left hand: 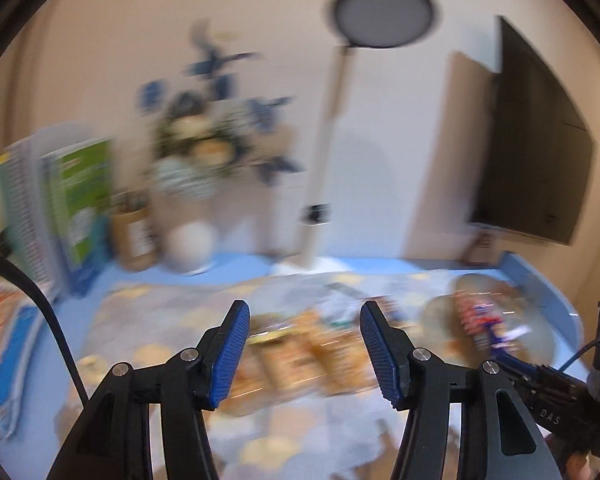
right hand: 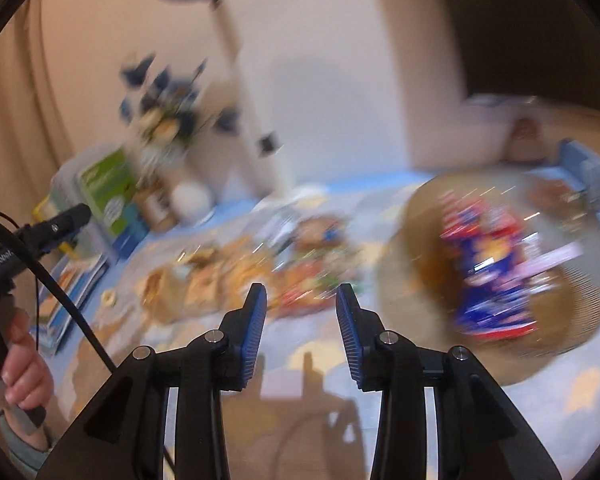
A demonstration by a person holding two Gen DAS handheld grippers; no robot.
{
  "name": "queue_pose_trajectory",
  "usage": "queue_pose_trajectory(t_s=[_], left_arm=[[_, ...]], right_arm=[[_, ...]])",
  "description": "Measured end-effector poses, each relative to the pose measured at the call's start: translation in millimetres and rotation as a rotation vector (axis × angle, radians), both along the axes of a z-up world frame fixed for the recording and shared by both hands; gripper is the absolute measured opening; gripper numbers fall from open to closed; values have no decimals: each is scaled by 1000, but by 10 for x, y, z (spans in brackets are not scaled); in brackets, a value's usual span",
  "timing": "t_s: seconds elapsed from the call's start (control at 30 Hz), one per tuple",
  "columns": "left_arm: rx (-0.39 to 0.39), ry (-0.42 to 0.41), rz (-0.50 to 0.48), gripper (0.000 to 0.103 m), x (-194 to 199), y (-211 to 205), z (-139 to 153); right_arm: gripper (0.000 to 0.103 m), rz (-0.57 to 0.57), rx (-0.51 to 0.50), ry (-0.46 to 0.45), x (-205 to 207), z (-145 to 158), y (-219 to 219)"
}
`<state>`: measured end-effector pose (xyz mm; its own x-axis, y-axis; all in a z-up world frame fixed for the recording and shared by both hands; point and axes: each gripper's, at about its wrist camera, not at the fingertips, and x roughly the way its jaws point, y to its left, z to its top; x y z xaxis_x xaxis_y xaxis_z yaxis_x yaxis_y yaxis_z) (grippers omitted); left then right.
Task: Organize snacks
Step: 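Carry the chip bag and stick packet over the bowl and release both, then grasp the toast loaf with the left gripper while the right gripper grasps the cake packet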
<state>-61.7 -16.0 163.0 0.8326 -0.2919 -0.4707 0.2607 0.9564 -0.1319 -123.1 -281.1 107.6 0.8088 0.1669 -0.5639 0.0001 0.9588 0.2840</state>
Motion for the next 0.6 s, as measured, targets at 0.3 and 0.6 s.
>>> queue_pose_trajectory(t_s=[0.3,0.6], left_arm=[[-10,193,175,55,325,772,-960],[-42,262,172,55,430,799,-1279]], right_arm=[[36,34,-85,140,391,-688,402],[46,49,-100,139,402,-727,421]])
